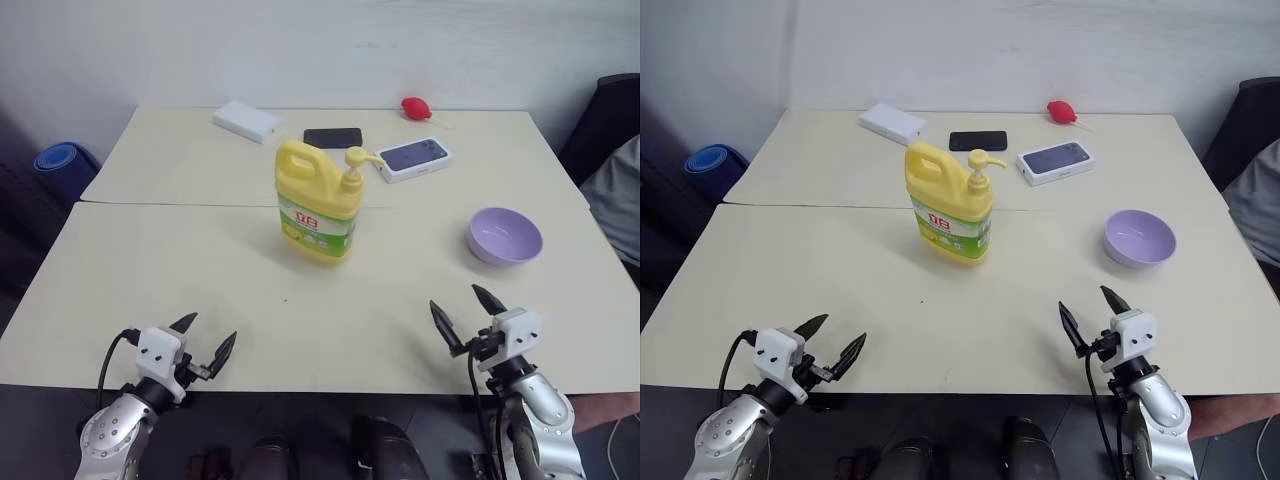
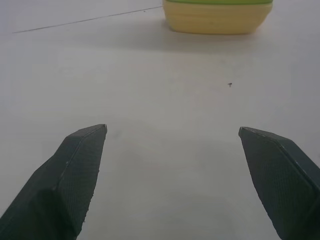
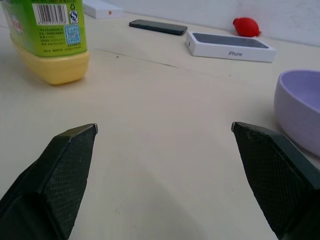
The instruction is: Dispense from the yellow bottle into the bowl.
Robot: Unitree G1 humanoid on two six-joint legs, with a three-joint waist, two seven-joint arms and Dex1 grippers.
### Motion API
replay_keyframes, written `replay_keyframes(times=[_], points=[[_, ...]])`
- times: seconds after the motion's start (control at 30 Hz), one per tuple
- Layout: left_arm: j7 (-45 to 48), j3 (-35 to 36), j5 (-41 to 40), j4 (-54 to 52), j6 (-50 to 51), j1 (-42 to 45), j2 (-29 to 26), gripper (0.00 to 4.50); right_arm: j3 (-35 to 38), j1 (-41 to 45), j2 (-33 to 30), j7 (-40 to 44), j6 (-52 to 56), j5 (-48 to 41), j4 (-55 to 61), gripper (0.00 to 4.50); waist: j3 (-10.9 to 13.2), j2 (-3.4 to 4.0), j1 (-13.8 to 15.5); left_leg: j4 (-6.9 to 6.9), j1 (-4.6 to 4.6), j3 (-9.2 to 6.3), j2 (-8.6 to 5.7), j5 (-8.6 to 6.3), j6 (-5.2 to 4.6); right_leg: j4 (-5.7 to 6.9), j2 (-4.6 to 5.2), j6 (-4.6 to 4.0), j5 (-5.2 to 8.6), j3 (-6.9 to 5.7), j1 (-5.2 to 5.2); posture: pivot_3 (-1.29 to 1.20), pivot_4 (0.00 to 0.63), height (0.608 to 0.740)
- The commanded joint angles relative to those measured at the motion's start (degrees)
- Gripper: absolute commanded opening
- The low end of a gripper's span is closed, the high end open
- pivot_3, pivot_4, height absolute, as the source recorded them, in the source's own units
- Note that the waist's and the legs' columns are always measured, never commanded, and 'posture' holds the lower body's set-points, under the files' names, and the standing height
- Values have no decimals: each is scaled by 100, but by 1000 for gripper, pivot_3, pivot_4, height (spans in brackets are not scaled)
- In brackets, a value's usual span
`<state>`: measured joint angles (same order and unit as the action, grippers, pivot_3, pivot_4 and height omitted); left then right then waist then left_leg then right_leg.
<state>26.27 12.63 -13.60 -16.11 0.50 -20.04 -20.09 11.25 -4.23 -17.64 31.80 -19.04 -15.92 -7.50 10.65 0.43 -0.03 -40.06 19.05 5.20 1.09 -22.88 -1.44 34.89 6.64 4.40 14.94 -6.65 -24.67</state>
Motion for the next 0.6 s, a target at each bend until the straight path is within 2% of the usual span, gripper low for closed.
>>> replay_keyframes(times=[0.03, 0.1, 0.17, 0.33, 0.5, 0.57, 0.6], points=[[140, 8, -183, -415, 358, -39, -208, 4486, 96, 78, -22, 98, -127, -187, 53, 4500, 0, 0, -3, 0, 0, 1, 0, 0, 0, 0, 0, 0, 0, 1, 0, 0, 150, 740], [320, 88, -636, -621, 722, 192, -346, 4486, 179, -46, -179, 248, -50, -332, 342, 4500, 0, 0, 0, -1, 0, -1, 1, 0, 0, 2, 0, 0, 0, 0, 1, 0, 150, 740], [944, 129, -1545, -894, 1223, 404, -667, 4486, 387, -243, -373, 349, 128, -585, 711, 4500, 2, 4, 31, -2, 2, -2, 0, 1, -1, 6, 2, 0, 0, 0, -1, 0, 150, 740], [1980, -51, -2223, -1226, 1869, 1234, -1704, 4486, 1413, -933, -1035, 517, 557, -1294, 1210, 4500, -3, 11, 12, -2, 2, -4, -2, 1, 0, 11, 1, 1, 0, -2, 7, 0, 150, 740], [2423, -427, -2689, -1057, 2396, 2316, -1891, 4486, 1898, -1199, -1412, 1022, 700, -1525, 629, 4500, -5, 12, 3, -3, -4, -1, -3, 2, 1, 9, -9, 2, -1, -1, 15, 0, 150, 740], [2520, -574, -2700, -912, 2472, 2681, -1837, 4486, 1862, -1113, -1577, 1278, 781, -1530, 442, 4500, -4, 12, -17, -2, -12, 8, -4, 2, 2, 10, -13, 2, -1, 8, 16, 0, 150, 740], [2553, -617, -2823, -797, 2605, 2906, -1776, 4486, 1809, -809, -1759, 1340, 951, -1546, 363, 4500, -4, 13, -27, -1, -15, 10, -3, 3, 3, 11, -18, 2, -1, 11, 17, 0, 150, 740]])
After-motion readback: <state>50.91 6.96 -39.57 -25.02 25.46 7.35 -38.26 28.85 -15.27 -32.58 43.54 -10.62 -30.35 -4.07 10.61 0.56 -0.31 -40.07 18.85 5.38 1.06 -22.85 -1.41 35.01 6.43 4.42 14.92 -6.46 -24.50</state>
